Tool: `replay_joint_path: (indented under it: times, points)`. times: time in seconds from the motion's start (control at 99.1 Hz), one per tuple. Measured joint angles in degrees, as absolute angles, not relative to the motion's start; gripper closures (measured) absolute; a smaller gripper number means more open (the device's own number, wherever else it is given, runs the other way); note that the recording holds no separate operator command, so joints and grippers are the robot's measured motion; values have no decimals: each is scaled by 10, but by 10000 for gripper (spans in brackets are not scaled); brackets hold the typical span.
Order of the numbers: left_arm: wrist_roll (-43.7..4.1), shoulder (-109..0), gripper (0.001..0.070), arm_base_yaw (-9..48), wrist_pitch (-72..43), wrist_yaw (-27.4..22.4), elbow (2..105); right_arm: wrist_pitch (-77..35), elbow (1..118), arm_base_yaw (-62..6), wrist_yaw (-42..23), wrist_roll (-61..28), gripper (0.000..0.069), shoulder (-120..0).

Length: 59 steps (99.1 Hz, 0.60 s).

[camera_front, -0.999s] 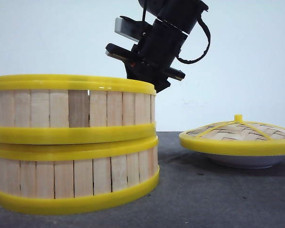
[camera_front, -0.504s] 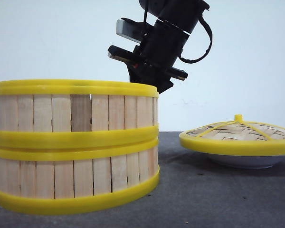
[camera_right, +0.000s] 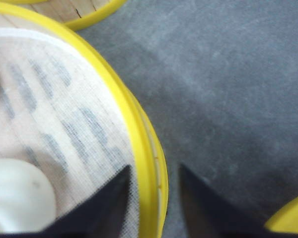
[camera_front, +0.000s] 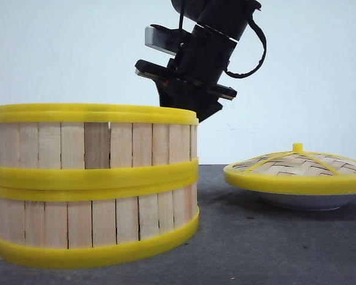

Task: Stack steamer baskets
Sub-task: 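Open the right gripper and raise it away from the stack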

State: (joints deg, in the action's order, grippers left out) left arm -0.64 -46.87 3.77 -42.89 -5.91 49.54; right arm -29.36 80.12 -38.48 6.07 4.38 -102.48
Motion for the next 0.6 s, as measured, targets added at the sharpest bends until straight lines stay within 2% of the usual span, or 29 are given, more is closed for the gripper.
replay_joint_path:
  times: [0.071, 0.151, 0.363, 0.595]
  points:
    - [-6, -469, 244, 38, -429, -59, 495, -294, 801, -383, 60, 44, 391, -1025]
    - [-6, -469, 244, 38, -426, -59, 495, -294, 803, -382, 60, 44, 359, -1025]
    - [-8, -471, 244, 38, -401, -59, 495, -313, 809, -369, 60, 44, 342, -1004]
    - [-21, -536, 244, 22, -335, -59, 496, -373, 811, -349, 60, 42, 342, -895]
